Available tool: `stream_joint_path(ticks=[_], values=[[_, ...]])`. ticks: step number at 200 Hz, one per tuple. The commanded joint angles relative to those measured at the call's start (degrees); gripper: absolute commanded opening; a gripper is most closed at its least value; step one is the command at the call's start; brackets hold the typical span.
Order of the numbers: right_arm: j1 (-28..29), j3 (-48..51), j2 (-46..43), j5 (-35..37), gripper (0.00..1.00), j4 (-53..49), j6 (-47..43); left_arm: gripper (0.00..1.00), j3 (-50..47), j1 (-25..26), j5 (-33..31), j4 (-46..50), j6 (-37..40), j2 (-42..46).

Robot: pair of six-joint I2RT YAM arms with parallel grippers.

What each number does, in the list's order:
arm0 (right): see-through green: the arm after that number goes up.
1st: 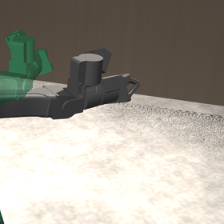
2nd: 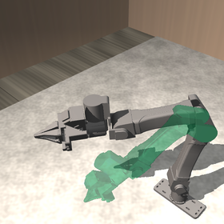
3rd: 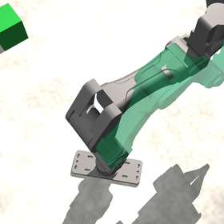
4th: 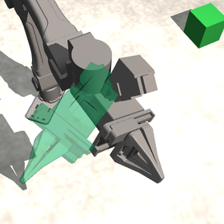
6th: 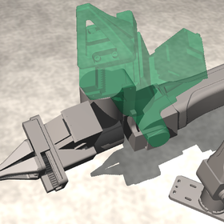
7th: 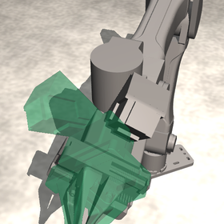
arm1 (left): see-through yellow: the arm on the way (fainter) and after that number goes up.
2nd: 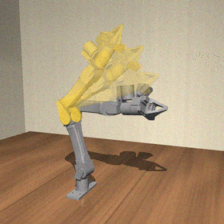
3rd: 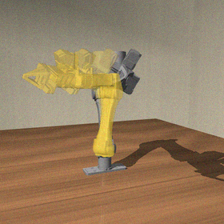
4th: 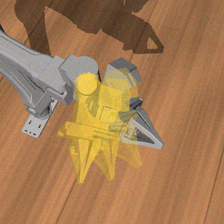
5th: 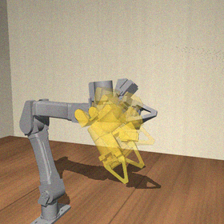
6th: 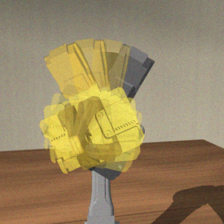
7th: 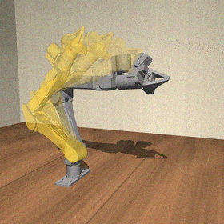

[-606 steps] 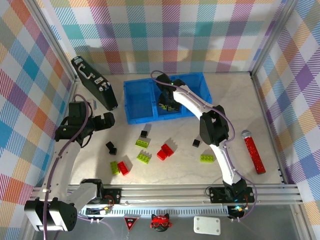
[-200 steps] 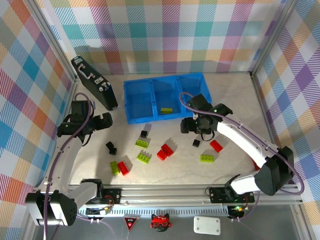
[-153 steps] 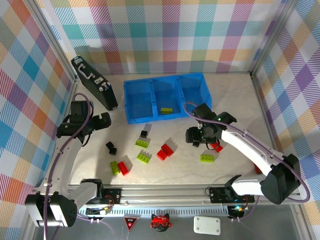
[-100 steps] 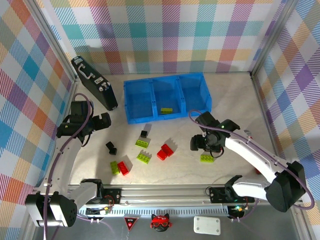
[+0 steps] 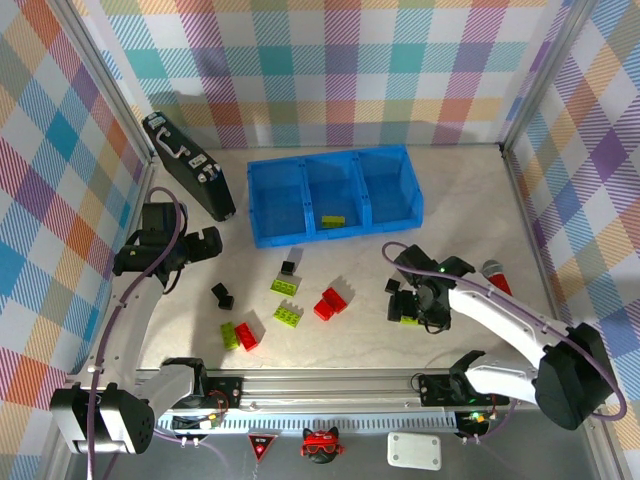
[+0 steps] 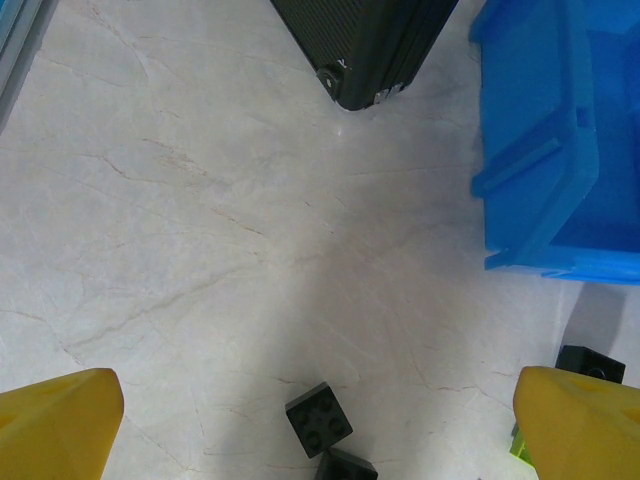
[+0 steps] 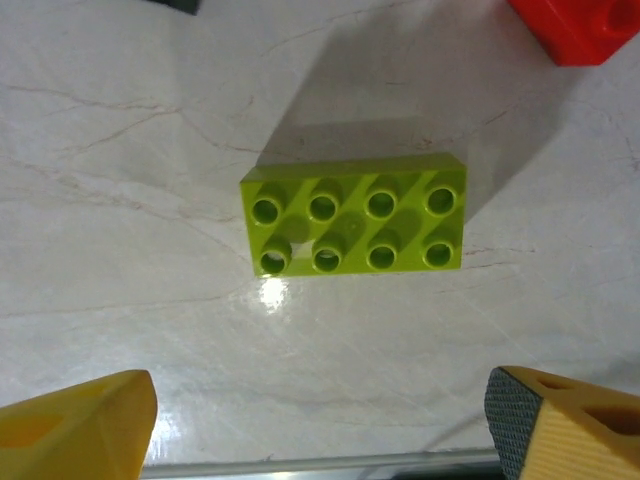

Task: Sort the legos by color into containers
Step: Pick up the lego from the bottom-right of the table.

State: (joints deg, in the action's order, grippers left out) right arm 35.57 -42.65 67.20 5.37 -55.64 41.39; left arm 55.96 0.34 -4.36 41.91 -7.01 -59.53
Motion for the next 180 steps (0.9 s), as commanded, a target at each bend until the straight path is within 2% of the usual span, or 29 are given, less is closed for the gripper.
stream_joint_path(ticks=[1,15,50,117,180], values=[[0.2,1.09,1.55,1.14,0.95,2.05,0.45,1.0,0.29,0.3,-1.43,0.98,0.06,0.02],[0.11,1.73,2.2,2.14,1.0,3.39,0.31,1.0,0.32,0.28,-1.82,0.98,-0.03,0.0],[-0.24,3.35,3.85,2.4,1.0,8.05,-1.04,1.0,0.41,0.28,-1.68,0.96,-0.1,-0.5],[-0.42,4.63,9.81,4.59,0.9,12.18,0.33,1.0,0.7,0.32,-1.9,1.4,-0.38,-1.34],[-0.46,3.51,9.61,5.31,0.83,10.84,-0.34,1.0,0.81,0.33,-1.8,1.56,-0.38,-1.36]])
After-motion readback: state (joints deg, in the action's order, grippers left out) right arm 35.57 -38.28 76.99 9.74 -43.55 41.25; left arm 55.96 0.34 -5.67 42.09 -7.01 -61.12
